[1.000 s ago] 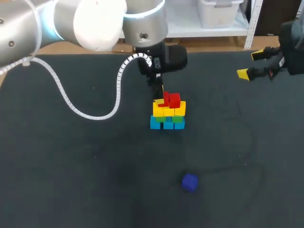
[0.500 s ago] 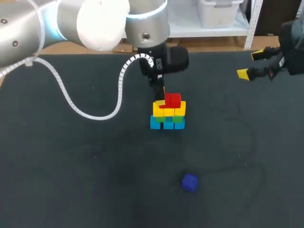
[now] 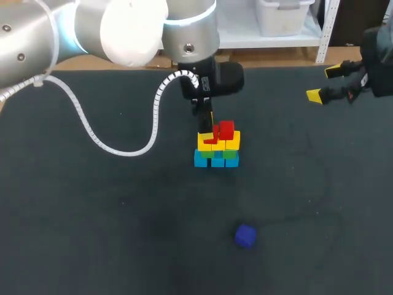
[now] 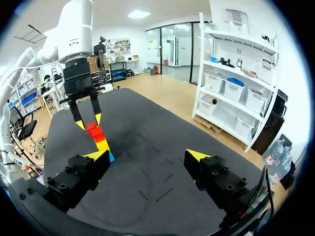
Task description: Place the blue cubes, place green cubes on the blue cubes, place the yellow cubes on the green cubes, then place the red cubes on the yellow cubes, and place purple cube on the red cubes.
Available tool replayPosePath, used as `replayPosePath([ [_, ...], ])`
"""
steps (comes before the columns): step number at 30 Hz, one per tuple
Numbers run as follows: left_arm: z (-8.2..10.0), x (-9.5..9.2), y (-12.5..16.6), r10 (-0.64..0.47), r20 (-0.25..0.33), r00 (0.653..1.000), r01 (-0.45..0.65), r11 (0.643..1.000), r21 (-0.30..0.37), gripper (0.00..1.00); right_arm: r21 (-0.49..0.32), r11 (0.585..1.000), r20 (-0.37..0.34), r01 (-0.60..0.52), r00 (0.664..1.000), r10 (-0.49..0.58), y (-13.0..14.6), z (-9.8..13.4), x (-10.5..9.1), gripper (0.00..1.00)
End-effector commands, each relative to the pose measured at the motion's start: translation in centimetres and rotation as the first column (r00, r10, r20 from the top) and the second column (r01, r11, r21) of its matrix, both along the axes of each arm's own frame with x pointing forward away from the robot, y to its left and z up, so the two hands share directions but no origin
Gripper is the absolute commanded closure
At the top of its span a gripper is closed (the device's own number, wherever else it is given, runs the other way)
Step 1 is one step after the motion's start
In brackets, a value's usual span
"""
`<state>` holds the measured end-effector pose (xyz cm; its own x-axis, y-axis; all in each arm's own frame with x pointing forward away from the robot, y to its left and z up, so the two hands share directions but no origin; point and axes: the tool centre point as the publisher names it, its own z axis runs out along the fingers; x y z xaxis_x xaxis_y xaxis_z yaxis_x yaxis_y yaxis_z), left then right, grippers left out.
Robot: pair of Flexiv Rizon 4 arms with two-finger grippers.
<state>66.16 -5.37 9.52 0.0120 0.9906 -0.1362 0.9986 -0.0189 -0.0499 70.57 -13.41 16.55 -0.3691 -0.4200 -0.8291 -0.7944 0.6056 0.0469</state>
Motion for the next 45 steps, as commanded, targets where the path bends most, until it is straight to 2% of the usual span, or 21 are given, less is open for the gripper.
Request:
replayPosePath([
  [1, -0.02, 0.29, -0.05, 0.001, -0.003, 1.0, -0.001, 1.0, 0.001, 0.48, 0.005, 1.0, 0.003, -0.003, 1.0, 0.003, -0.04, -0.1, 0.04, 0.0],
  [8, -0.11, 0.54, -0.41, 0.0, 0.007, 1.0, 0.0, 1.0, -0.006, 0.51, 0.005, 1.0, 0.003, -0.003, 1.0, 0.003, -0.04, -0.1, 0.04, 0.0],
  [10, -0.19, 0.58, -0.47, 0.0, 0.009, 1.0, 0.0, 1.0, -0.005, 0.55, 0.005, 1.0, 0.003, -0.003, 1.0, 0.003, -0.04, -0.1, 0.04, 0.0],
  [17, -0.24, 0.6, -0.51, -0.006, 0.011, 1.0, 0.007, 1.0, -0.004, 0.61, 0.005, 1.0, 0.003, -0.003, 1.0, 0.003, -0.04, -0.1, 0.04, 0.0],
  [23, -0.2, 0.62, -0.47, -0.003, 0.015, 1.0, 0.003, 1.0, -0.008, 0.73, 0.005, 1.0, 0.003, -0.003, 1.0, 0.003, -0.04, -0.1, 0.04, 0.0],
  [30, -0.24, 0.64, -0.54, -0.003, 0.015, 1.0, 0.003, 1.0, -0.017, 0.78, 0.005, 1.0, 0.003, -0.003, 1.0, 0.003, -0.04, -0.1, 0.04, 0.0],
  [36, -0.22, 0.68, -0.55, -0.002, 0.016, 1.0, 0.003, 1.0, -0.02, 0.76, 0.005, 1.0, 0.003, -0.003, 1.0, 0.003, -0.04, -0.1, 0.04, 0.0],
  [38, -0.17, 0.64, -0.61, -0.004, 0.016, 1.0, 0.004, 1.0, -0.019, 0.7, 0.005, 1.0, 0.003, -0.003, 1.0, 0.003, -0.04, -0.1, 0.04, 0.0],
  [39, -0.12, 0.57, -0.66, -0.006, 0.016, 1.0, 0.006, 1.0, -0.02, 0.51, 0.005, 1.0, 0.003, -0.003, 1.0, 0.003, -0.04, -0.1, 0.04, 0.0],
  [40, -0.05, 0.48, -0.7, -0.007, 0.016, 1.0, 0.007, 1.0, -0.021, 0.12, 0.005, 1.0, 0.003, -0.003, 1.0, 0.003, -0.04, -0.1, 0.04, 0.0],
  [41, 0.03, 0.41, -0.73, -0.007, 0.016, 1.0, 0.007, 1.0, -0.022, 0.0, 0.005, 1.0, 0.003, -0.003, 1.0, 0.003, -0.04, -0.1, 0.04, 0.0],
  [45, 0.35, 0.08, -0.42, 0.008, 0.018, 1.0, -0.007, 0.999, -0.037, 0.0, 0.005, 1.0, 0.003, -0.003, 1.0, 0.003, -0.04, -0.1, 0.04, 0.0],
])
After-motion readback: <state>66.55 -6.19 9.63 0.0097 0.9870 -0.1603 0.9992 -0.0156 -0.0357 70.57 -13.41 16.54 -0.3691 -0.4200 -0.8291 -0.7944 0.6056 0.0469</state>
